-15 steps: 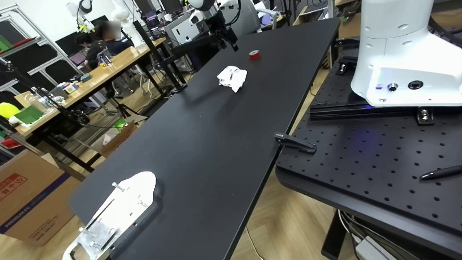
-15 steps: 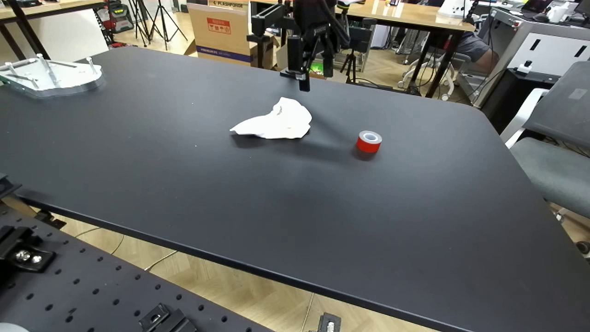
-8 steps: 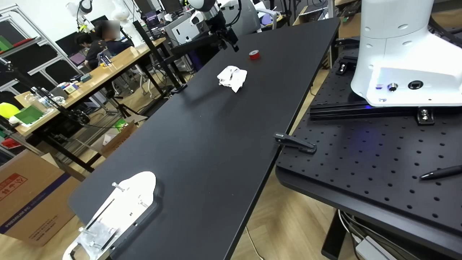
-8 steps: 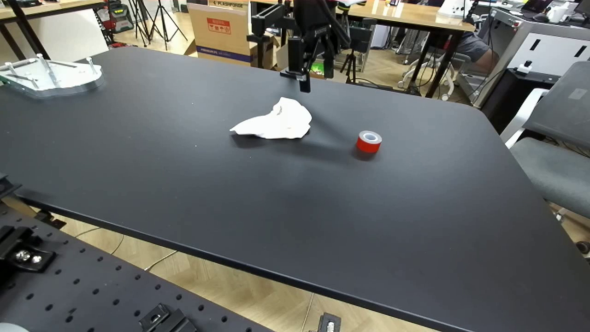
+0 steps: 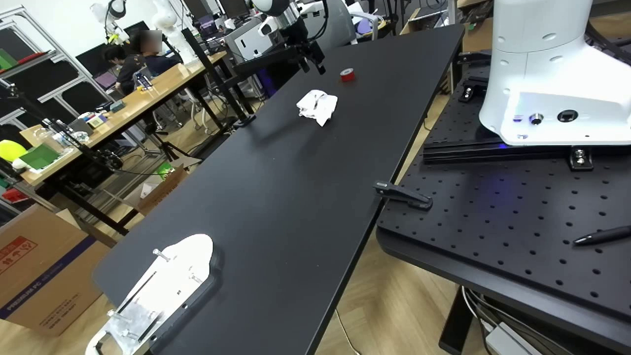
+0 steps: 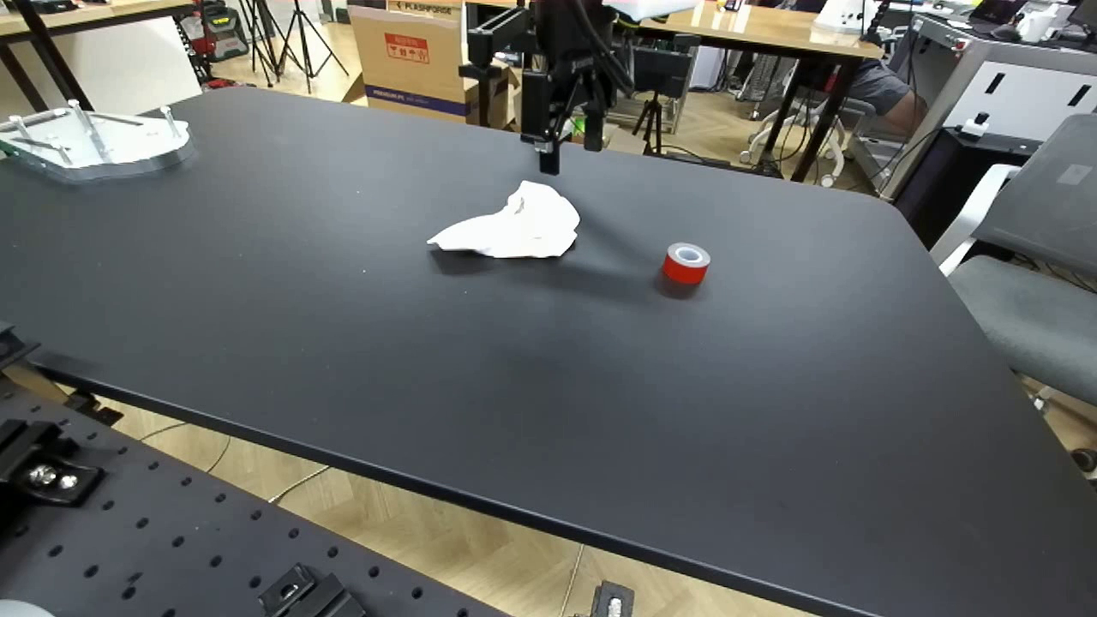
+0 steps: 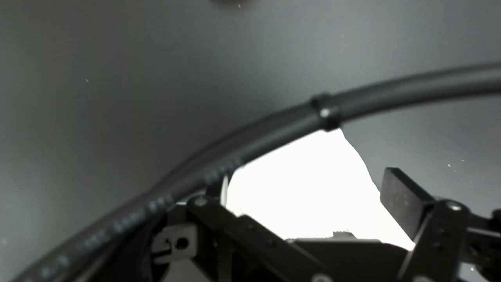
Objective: Hang the cloth on the black stand
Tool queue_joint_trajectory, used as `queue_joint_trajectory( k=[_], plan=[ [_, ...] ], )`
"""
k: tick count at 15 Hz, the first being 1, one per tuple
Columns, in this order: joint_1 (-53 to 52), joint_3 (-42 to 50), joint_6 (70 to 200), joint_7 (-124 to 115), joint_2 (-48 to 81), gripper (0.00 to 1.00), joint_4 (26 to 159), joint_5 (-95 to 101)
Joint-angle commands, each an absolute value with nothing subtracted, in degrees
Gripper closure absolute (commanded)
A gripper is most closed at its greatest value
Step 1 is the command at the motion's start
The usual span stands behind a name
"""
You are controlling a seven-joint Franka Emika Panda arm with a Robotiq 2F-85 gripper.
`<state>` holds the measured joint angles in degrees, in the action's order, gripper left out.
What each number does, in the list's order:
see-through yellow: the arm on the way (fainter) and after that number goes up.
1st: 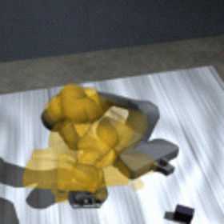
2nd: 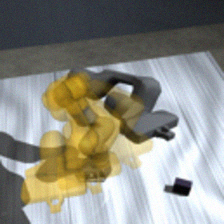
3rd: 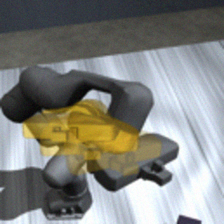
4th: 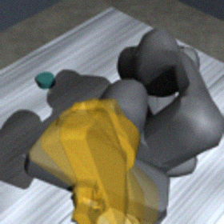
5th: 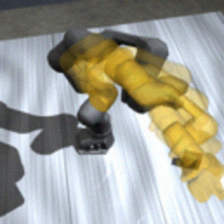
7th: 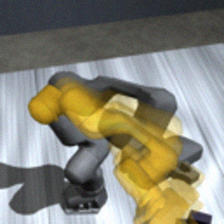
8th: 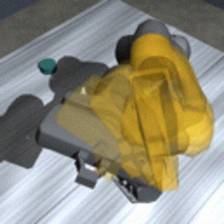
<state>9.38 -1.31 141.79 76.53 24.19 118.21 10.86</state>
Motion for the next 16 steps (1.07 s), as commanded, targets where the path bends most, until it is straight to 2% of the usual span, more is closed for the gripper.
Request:
queue_joint_trajectory(
  k=[1, 8, 16],
  plan=[
    [14.54, -6.64, 139.44, 90.7, 23.24, 0.0, 119.38, 0.77],
    [16.36, -4.83, 149.62, 114.08, 24.55, 0.0, 122.13, 0.37],
    [13.98, -1.85, 171.37, 110.1, 30.13, 0.0, 126.12, 2.9]
  ],
)
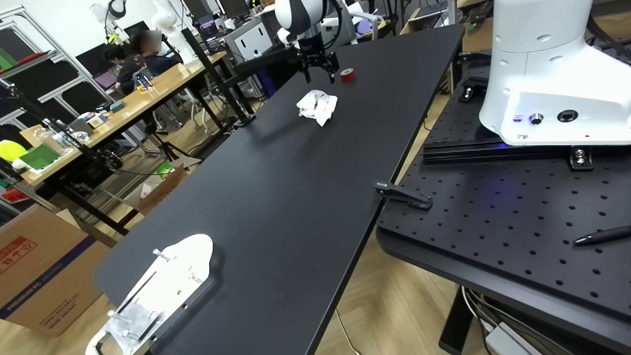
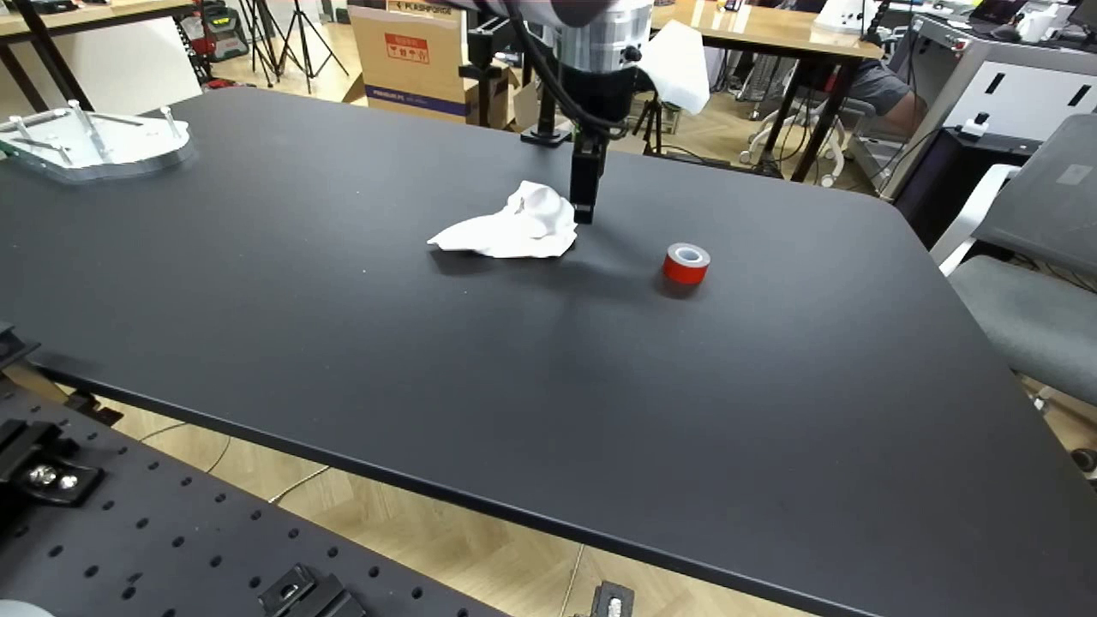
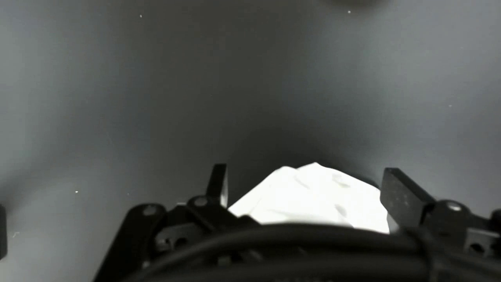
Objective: Hang the cloth on the black stand
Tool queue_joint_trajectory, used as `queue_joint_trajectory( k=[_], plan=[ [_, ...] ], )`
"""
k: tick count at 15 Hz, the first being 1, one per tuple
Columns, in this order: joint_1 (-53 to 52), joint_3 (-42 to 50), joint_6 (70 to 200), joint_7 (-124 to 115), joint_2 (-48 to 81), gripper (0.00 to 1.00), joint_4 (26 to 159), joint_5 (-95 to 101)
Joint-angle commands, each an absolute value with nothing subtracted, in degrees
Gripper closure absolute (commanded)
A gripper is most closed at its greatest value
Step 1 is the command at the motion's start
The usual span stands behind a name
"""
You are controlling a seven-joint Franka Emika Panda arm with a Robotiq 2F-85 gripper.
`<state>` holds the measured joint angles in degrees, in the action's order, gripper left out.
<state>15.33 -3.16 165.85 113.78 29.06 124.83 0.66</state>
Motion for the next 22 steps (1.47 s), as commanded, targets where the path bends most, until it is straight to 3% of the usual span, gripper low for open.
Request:
queue_joint_trajectory(
  k=[1, 5, 9, 11, 20, 22],
  plan=[
    [13.72, -1.72, 172.45, 109.17, 30.57, 0.0, 126.31, 3.56],
    [11.73, -0.72, 172.36, 103.22, 30.86, 0.0, 127.05, 5.3],
    [11.51, -2.5, 163.71, 97.32, 28.87, 0.0, 127.38, 4.27],
    [11.73, -2.97, 161.22, 95.68, 28.59, 0.25, 127.08, 3.93],
    [11.08, -1.68, 162.3, 90.71, 27.66, 0.89, 127.23, 4.52],
    [8.58, 1.23, 164.01, 85.8, 26.63, 0.99, 127.62, 6.12]
  ],
)
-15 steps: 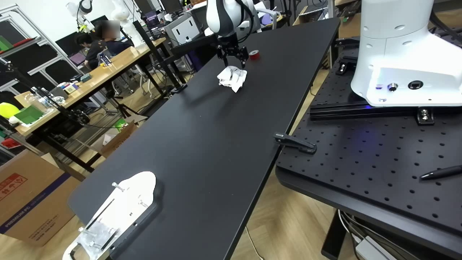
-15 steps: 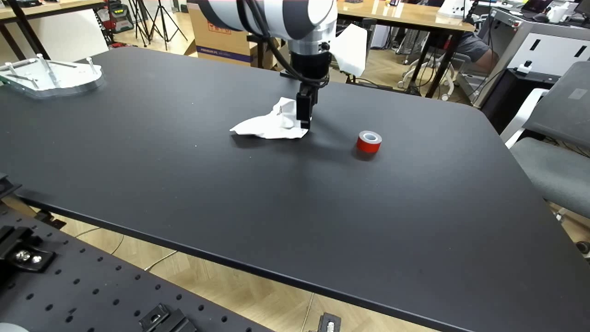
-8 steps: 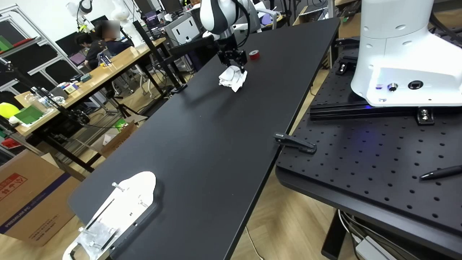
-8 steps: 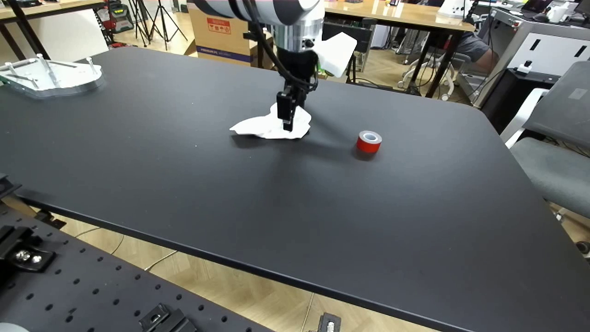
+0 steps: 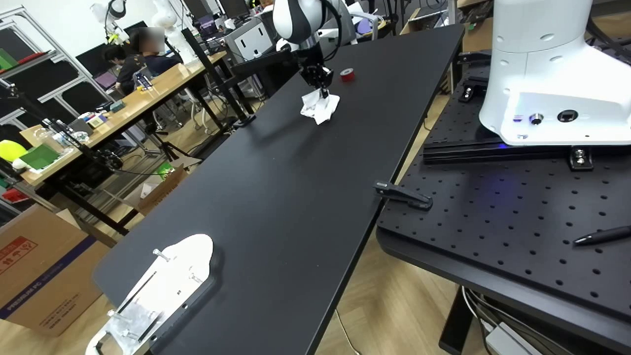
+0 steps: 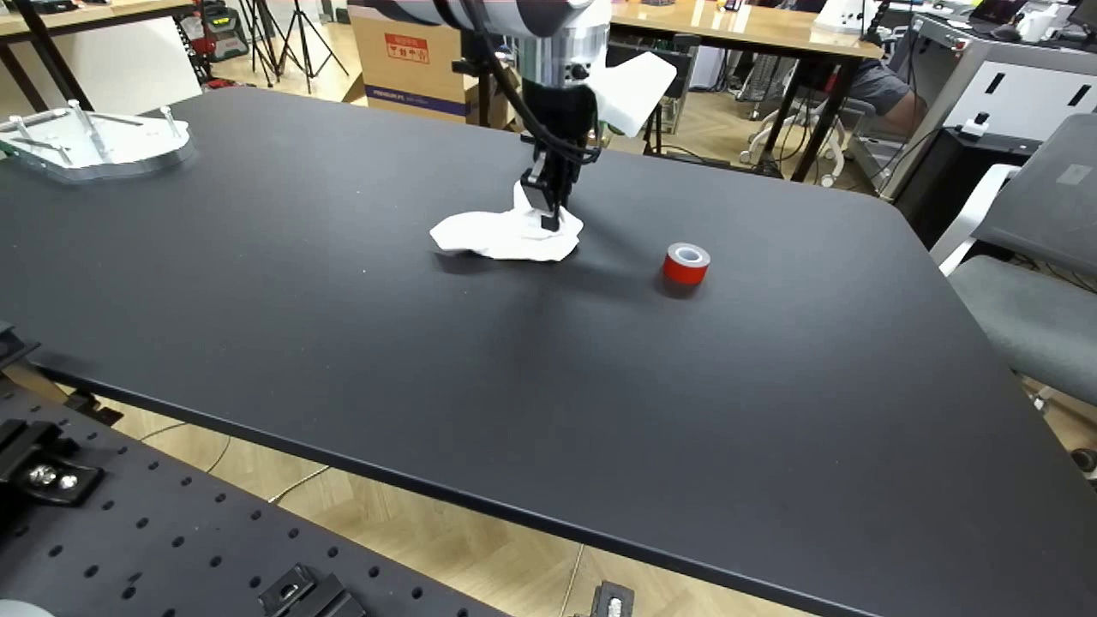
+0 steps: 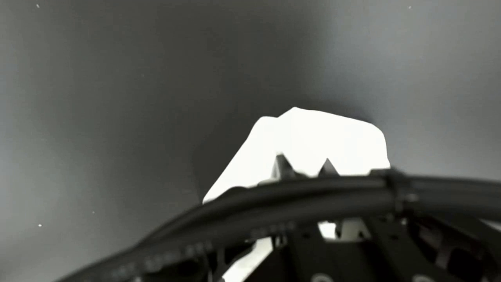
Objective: Hang the cloth on the black stand
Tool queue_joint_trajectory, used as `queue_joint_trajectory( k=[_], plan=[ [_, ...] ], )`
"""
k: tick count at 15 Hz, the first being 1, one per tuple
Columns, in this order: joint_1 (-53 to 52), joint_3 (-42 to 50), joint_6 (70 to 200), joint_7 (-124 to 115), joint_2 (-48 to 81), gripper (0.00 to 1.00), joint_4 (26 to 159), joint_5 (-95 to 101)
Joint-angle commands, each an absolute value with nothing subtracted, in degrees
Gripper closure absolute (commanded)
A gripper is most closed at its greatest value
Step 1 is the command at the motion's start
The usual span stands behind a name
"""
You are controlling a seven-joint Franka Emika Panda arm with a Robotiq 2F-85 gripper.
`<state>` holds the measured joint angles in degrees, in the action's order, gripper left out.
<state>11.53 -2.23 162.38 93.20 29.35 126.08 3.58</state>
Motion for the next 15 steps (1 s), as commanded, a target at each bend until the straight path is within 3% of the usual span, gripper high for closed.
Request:
queue_joint_trajectory(
  k=[1, 9, 15],
  plan=[
    [6.69, 3.4, 164.74, 82.27, 26.08, 1.0, 127.7, 7.47],
    [-28.47, 36.87, 158.93, 50.92, 21.58, 0.99, 123.08, 19.55],
    [-52.86, 55.38, 150.22, 27.95, 21.6, 0.99, 115.82, 24.9]
  ],
)
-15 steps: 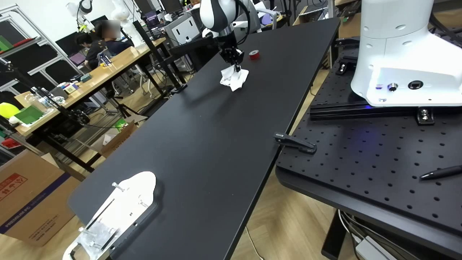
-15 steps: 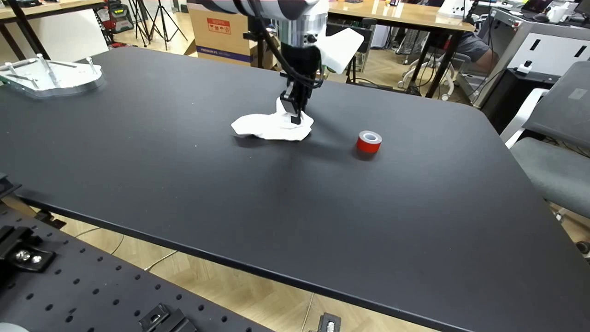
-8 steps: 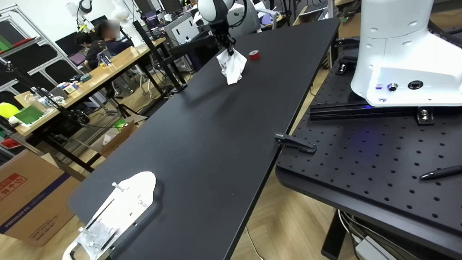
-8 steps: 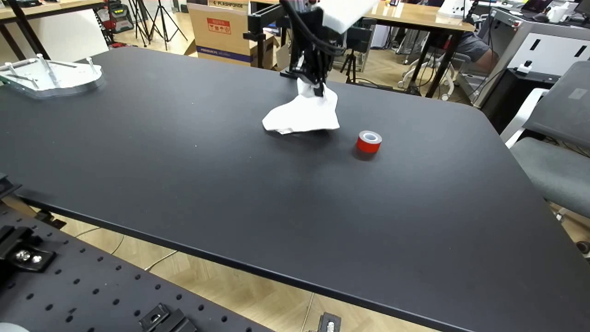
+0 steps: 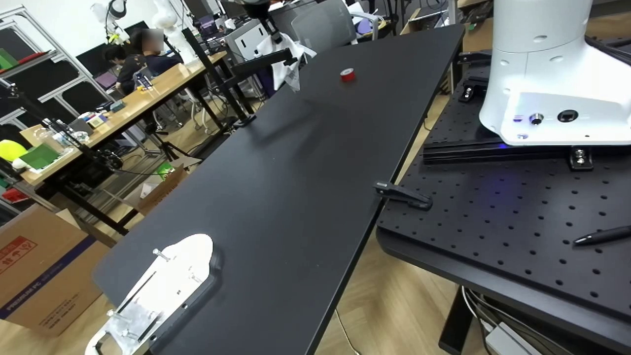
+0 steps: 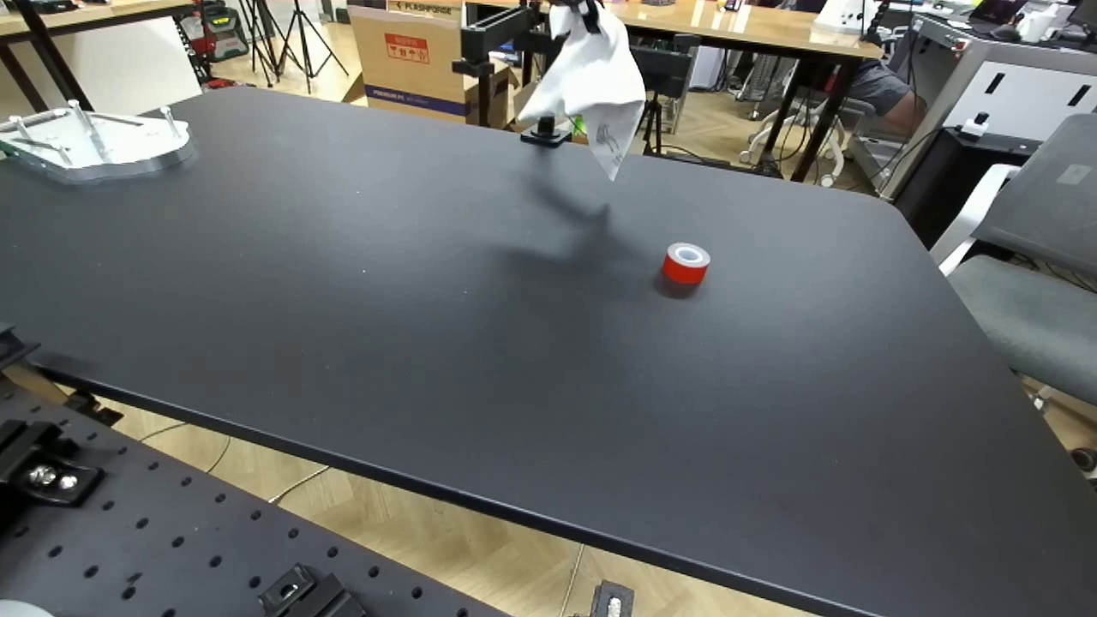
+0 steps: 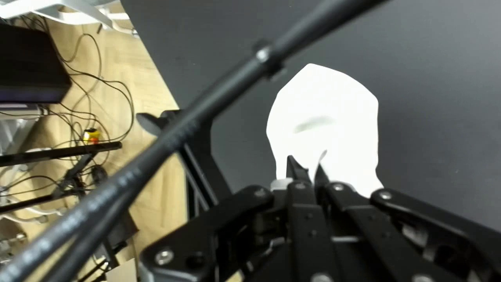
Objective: Hang the cloth on the black stand
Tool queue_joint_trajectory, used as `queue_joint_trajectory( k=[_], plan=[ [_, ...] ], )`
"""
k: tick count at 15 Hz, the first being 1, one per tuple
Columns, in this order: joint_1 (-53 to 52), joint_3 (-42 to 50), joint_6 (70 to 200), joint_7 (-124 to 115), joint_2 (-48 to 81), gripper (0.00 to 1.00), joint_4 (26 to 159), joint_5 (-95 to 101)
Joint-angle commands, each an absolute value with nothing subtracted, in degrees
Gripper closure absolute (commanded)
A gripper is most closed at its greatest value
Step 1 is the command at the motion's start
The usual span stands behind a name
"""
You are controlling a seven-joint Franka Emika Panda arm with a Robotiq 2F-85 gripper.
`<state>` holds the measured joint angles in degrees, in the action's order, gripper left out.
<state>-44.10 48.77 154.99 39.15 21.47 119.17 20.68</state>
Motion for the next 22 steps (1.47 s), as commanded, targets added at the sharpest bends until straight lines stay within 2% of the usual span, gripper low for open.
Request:
queue_joint_trajectory(
  k=[1, 4, 5, 8, 14, 18, 22],
  plan=[
    [-55.81, 57.18, 148.82, 24.54, 21.46, 0.99, 114.98, 26.7],
    [-64.82, 62.35, 143.62, 16.21, 20.77, 0.99, 112.64, 30.74],
    [-61.34, 56.89, 140.05, 10.36, 17.29, 0.99, 111.58, 38.18],
    [-59.86, 50.02, 129.76, 3.03, 12.69, 0.99, 110.81, 46.43],
    [-40.67, 23.8, 116.28, -4.86, 2.57, 0.99, 115.02, 46.95],
    [-24.88, 9.66, 118.45, -11.39, -0.07, 0.99, 118.18, 44.29],
    [-14.22, 3.12, 123.54, -11.3, 2.07, 0.99, 120.24, 44.19]
  ],
)
